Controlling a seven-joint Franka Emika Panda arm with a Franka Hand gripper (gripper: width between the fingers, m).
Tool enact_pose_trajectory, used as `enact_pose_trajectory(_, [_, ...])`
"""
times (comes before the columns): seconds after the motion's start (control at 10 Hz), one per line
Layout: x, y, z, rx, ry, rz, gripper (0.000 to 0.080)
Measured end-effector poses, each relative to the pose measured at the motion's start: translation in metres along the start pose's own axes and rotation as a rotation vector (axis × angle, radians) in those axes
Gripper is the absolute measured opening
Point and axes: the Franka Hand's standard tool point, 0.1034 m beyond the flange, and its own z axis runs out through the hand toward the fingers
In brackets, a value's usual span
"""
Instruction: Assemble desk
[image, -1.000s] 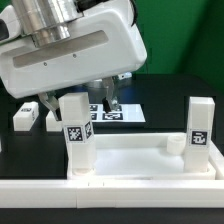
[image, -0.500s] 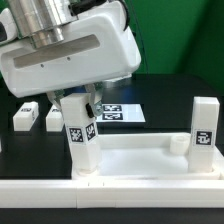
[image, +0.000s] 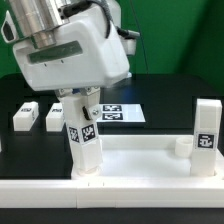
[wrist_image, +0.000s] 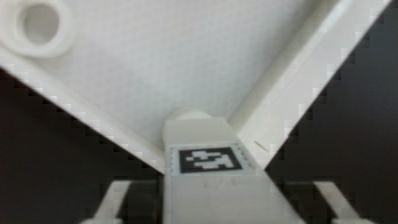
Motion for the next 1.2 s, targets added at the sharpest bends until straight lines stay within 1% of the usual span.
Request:
enact_pose_trajectory(0.1, [-0.003, -0.002, 0.002, 0.014, -0.008, 0.163, 0.0304])
enact_pose_trajectory(0.2, [-0.009, -0.005, 0.007, 0.039, -0.025, 0.321, 0.0304])
enact_pose_trajectory(0.3, [-0.014, -0.009, 0.01, 0.058, -0.042, 0.445, 0.0304])
enact_pose_trajectory(0.6, [-0.016, -0.009, 0.011, 0.055, -0.044, 0.434, 0.0302])
enact_pose_trajectory(0.7, [-0.016, -0.009, 0.011, 0.055, -0.044, 0.433, 0.038])
enact_pose_trajectory(0.8, [-0.014, -0.006, 0.008, 0.045, -0.045, 0.258, 0.0517])
enact_pose_trajectory(0.9, [-0.007, -0.004, 0.002, 0.037, -0.043, 0.077, 0.0517])
enact_pose_trajectory(1.0, [-0.006, -0.003, -0.001, 0.01, -0.028, -0.07, 0.062])
enact_pose_trajectory(1.1, [-0.009, -0.004, -0.001, -0.027, -0.012, -0.213, 0.062])
enact_pose_trajectory(1.2, [-0.01, -0.005, 0.0, -0.024, -0.015, -0.292, 0.0644])
